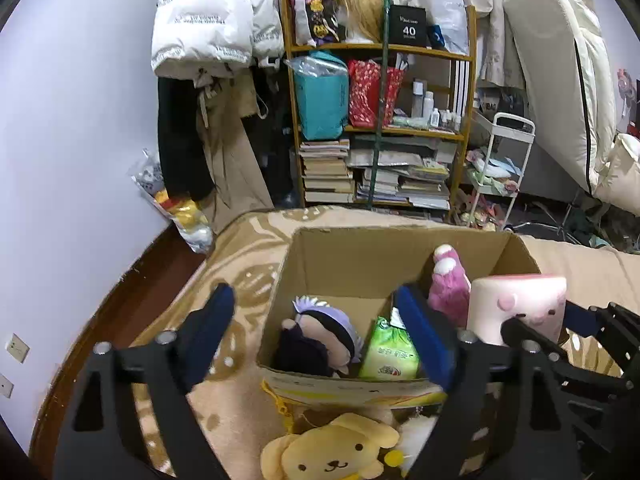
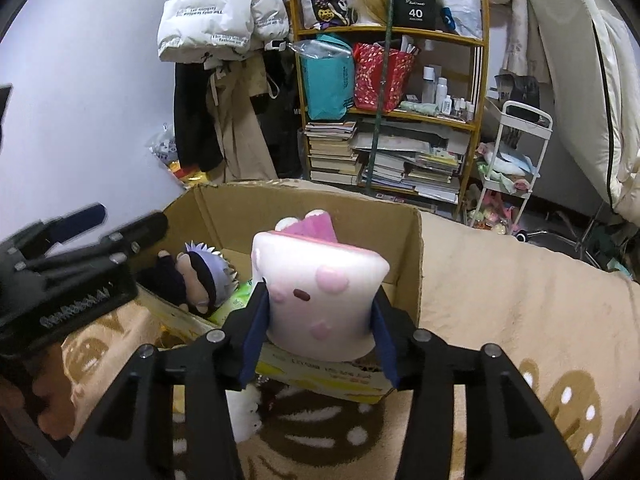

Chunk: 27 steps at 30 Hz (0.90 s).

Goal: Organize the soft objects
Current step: 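Release the packet into the box with the left tool while the right tool drops the pig cushion in, then move both tools back toward the yellow dog plush and white pompom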

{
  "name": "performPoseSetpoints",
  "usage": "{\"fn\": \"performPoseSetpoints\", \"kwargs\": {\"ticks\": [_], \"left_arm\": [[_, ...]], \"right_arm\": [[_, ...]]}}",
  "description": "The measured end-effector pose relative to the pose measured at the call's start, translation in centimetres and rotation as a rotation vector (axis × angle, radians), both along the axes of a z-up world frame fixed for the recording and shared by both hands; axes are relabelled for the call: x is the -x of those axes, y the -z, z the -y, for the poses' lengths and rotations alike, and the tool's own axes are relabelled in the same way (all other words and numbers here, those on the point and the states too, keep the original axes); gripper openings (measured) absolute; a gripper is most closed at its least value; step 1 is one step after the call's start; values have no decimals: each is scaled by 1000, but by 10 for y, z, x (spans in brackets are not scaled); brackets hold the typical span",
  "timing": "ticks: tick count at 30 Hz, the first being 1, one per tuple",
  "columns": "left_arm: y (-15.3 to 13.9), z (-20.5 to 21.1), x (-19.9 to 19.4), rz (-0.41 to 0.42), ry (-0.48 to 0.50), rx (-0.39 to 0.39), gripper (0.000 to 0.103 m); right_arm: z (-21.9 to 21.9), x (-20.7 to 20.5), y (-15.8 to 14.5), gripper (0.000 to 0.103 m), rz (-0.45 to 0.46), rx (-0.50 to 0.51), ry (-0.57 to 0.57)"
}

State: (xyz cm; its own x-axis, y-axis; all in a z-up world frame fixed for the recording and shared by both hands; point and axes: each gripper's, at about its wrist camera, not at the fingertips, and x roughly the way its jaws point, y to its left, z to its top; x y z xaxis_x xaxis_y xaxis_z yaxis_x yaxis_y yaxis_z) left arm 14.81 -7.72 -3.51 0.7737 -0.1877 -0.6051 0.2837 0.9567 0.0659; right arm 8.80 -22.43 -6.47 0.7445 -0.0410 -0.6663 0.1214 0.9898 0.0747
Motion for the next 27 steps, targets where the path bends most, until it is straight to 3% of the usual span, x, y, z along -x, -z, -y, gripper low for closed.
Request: {"fn": "performPoseSetpoints", "kwargs": {"ticks": [4, 6, 11, 14, 19, 27], "left_arm": [[-9, -4, 3, -21, -3, 8, 89], [-12, -6, 5, -48, 10, 13, 89], [-16, -10, 19, -49, 6, -5, 97], [-17, -14, 26, -69, 2, -21, 97], [-20, -24, 40, -76, -16, -61, 97], [-12, -35, 60, -134, -32, -94, 97]], "right_arm": [[4, 5, -2, 58, 6, -26, 14], [6, 9, -5, 69, 23, -34, 25], [11, 21, -12, 72, 49, -73, 50], [12, 30, -15, 90, 57, -83, 61], [10, 47, -23, 103, 68, -78, 78], [-5, 67, -26, 103, 55, -13, 38]]}}
